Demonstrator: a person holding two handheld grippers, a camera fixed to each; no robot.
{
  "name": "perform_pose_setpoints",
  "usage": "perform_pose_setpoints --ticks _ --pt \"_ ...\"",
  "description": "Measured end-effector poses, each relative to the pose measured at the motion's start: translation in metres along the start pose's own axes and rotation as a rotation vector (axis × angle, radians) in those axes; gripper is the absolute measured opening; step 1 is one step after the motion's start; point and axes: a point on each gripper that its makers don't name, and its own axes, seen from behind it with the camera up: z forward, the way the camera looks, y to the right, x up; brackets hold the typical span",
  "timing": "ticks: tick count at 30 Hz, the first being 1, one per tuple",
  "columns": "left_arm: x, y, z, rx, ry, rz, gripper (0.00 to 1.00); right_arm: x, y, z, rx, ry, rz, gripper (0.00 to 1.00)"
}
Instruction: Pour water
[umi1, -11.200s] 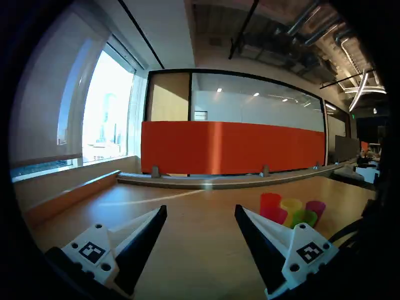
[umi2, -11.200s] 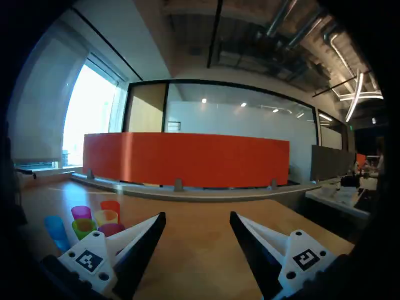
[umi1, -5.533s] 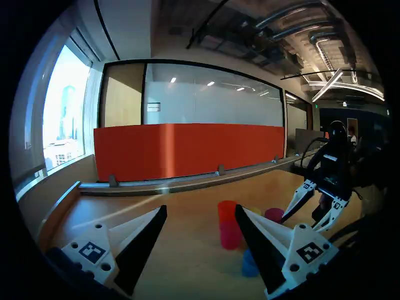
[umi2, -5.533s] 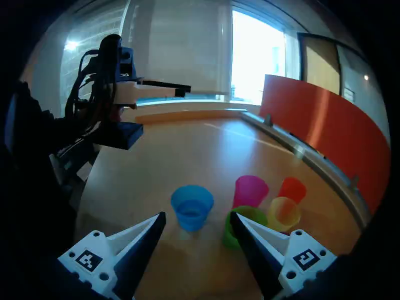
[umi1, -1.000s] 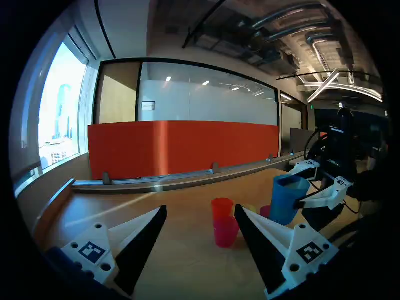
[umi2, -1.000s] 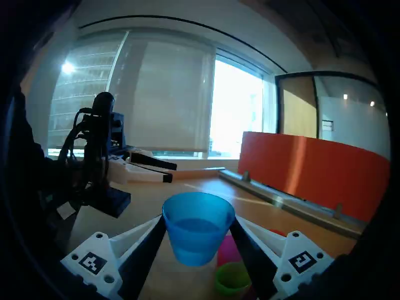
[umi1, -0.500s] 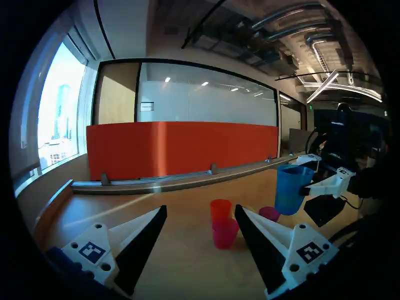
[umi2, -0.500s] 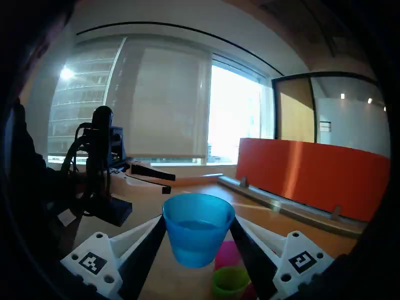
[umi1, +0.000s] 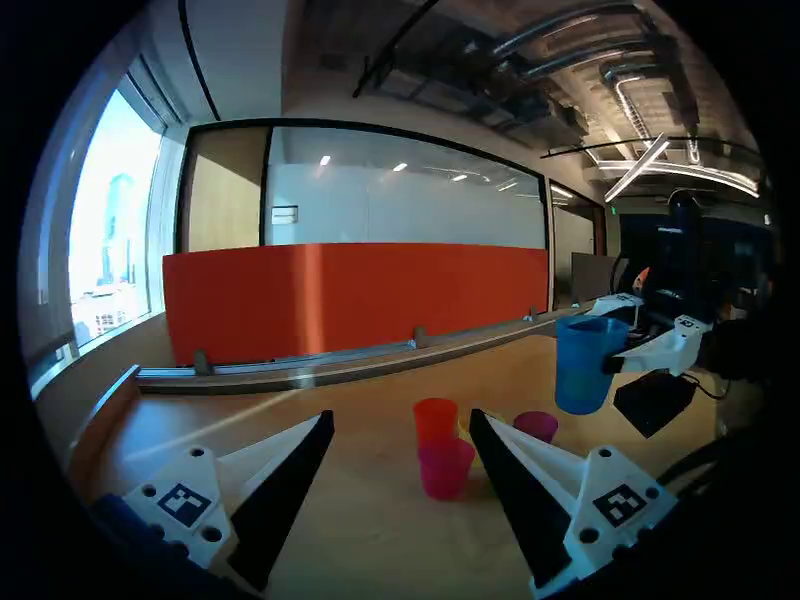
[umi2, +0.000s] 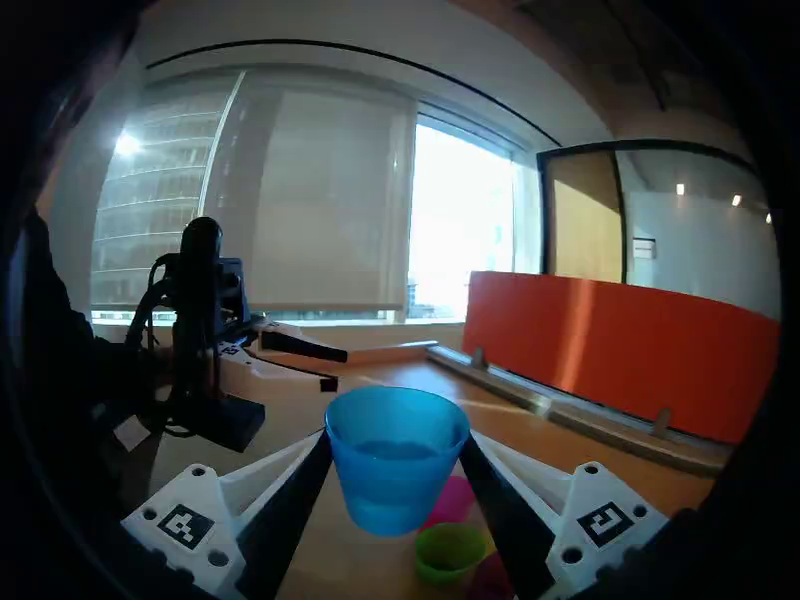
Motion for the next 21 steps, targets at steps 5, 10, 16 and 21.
perform_pose_setpoints --ticks 5,10,16,21 --pt "-0.001 0.003 0.005 -0.011 0.001 -0.002 1.00 0.000 0.004 -0.006 -0.012 -0.013 -0.006 0.91" --pt "-0.003 0.007 0.011 -0.030 0.001 -0.004 1.00 0.004 0.009 -0.012 -0.024 -0.014 -0.009 0.91" --pt "-0.005 0.016 0.018 -0.067 -0.001 0.009 1.00 0.008 0.015 -0.018 -0.042 -0.016 -0.013 0.90" --pt "-0.014 0.031 0.024 -0.121 -0.015 0.014 1.00 0.008 0.020 -0.024 -0.056 -0.028 -0.020 0.91"
